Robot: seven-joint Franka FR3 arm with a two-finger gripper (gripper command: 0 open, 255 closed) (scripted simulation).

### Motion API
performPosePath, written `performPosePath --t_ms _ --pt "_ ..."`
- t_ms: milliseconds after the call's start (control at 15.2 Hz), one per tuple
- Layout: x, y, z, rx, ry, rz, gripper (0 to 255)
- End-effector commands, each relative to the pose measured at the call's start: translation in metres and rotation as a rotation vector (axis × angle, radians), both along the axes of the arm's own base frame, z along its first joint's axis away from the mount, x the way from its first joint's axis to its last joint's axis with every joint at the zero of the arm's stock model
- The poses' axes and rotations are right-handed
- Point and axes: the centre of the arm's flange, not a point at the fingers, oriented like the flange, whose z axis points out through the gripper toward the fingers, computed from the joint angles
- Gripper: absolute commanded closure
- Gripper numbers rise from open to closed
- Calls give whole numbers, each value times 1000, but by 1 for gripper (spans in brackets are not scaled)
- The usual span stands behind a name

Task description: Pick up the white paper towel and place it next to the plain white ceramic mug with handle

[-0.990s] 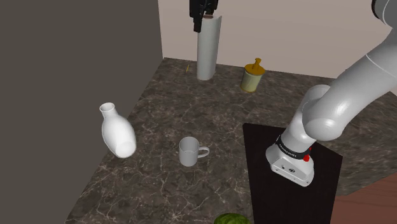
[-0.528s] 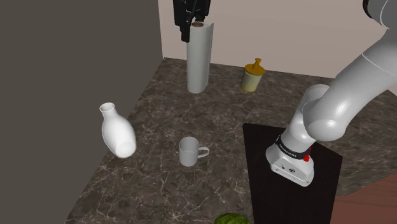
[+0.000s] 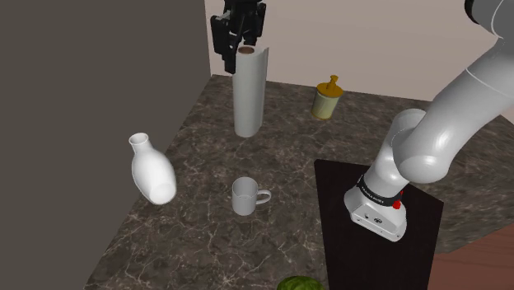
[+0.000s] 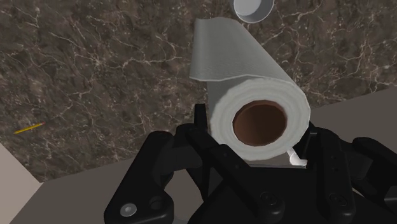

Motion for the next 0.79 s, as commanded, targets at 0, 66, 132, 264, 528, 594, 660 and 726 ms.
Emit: performPosePath --t_ms 0,66,132,264,528,594,660,726 --pt "0 1 -11 0 0 0 255" --pt "0 1 -16 0 0 0 255" --pt "0 1 -21 0 0 0 255" --pt "0 1 -32 0 0 0 255" --pt "0 1 -53 0 0 0 255" --pt "0 1 -58 0 0 0 255" --pt "0 1 -64 0 0 0 255" --pt "0 1 -69 0 0 0 255"
